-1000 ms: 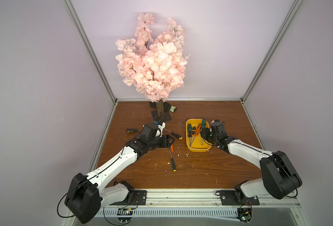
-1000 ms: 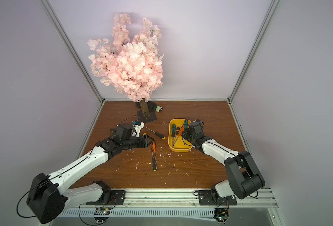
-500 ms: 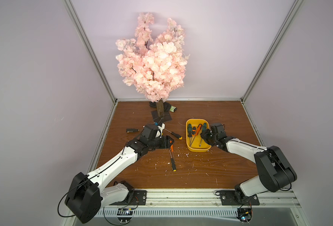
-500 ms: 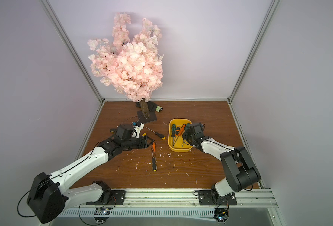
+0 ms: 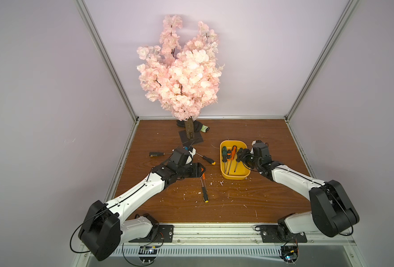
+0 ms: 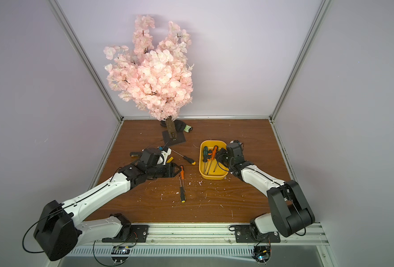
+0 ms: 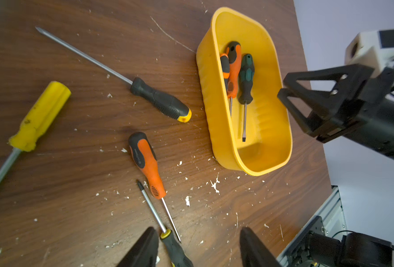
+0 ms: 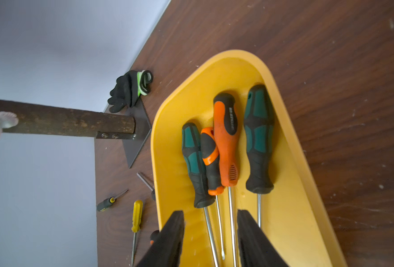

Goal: Put the screwdriver on the desktop into the storage box
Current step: Place the screwdriver in the storage box, then pick up the screwdriver from the center of the board.

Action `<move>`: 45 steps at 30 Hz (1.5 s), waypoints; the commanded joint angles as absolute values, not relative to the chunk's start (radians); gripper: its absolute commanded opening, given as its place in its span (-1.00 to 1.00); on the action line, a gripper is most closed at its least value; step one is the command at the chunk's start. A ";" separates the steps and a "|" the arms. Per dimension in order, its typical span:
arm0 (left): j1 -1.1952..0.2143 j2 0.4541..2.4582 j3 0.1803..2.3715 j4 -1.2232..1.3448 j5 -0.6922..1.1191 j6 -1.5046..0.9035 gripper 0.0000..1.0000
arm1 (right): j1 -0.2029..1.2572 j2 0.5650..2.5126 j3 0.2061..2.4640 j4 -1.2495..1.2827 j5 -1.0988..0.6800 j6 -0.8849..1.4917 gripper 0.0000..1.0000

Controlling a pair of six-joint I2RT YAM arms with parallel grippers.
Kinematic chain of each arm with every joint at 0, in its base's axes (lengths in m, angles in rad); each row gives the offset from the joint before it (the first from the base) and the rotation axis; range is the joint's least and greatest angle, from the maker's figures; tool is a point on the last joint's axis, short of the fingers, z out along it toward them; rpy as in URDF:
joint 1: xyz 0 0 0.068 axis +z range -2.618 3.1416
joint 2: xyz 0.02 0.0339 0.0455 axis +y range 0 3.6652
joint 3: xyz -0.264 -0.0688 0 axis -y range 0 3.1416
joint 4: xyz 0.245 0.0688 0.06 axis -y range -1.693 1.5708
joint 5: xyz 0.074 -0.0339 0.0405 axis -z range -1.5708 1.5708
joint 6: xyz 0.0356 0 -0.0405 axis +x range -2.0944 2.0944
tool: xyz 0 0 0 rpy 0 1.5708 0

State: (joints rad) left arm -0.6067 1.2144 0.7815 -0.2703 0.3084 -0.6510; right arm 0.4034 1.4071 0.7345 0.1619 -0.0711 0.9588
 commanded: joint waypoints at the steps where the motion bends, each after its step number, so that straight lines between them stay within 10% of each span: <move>1: -0.649 1.252 0.768 -0.313 0.276 -0.667 0.11 | 0.400 1.362 0.778 0.171 -0.100 0.825 -0.14; 20: -0.863 1.405 0.740 -0.324 0.151 -0.826 0.16 | 0.388 1.153 0.702 0.057 0.033 0.571 -0.14; 45: -0.996 1.491 0.731 -0.426 -0.002 -0.914 -0.28 | 0.350 1.091 0.631 0.098 0.040 0.578 -0.14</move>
